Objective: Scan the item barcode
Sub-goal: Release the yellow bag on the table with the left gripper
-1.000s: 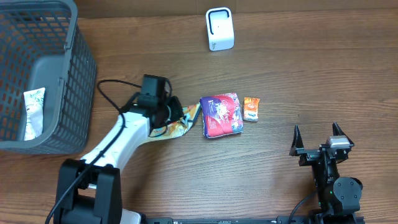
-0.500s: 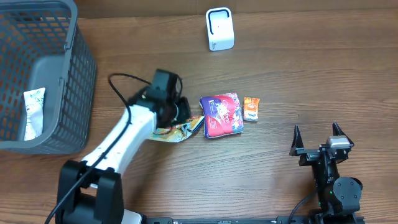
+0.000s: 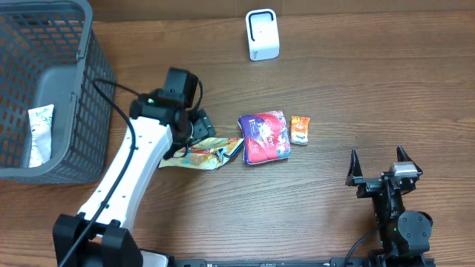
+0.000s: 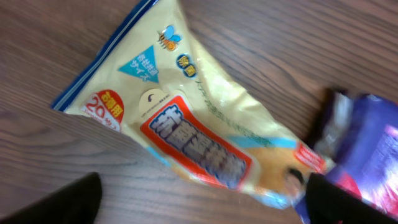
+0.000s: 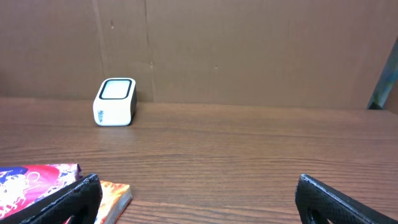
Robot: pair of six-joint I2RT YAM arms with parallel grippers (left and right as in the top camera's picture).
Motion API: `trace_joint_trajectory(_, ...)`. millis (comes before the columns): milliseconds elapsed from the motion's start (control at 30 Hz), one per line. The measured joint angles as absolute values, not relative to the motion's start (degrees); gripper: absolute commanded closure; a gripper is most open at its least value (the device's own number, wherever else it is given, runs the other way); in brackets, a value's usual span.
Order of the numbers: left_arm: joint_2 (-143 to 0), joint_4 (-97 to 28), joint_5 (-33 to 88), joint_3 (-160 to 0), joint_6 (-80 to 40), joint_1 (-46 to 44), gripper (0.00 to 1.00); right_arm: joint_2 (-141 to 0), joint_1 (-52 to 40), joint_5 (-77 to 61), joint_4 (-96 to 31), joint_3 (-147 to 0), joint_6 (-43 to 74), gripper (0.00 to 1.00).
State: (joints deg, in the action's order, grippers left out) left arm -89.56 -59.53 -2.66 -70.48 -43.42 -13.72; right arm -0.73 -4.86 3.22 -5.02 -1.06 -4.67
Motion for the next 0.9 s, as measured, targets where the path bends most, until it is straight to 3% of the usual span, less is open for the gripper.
trace_joint_trajectory(400, -91.53, -37.65, -1.72, -55.59, -60.45, -13.72, 0.0, -0.73, -4.86, 3.22, -5.06, -1.06, -4.69, 0.0)
trace_joint_trajectory(700, -97.89, -24.23, 6.55, -53.69, -59.2, -13.72, 0.55, -0.73, -4.86, 3.2, -5.06, -1.06, -4.69, 0.0)
trace_joint_trajectory(900, -100.77, -17.82, 13.39, -53.71, -50.28, -13.72, 0.8, -0.73, -4.86, 3.22, -5.06, -1.06, -4.69, 0.0)
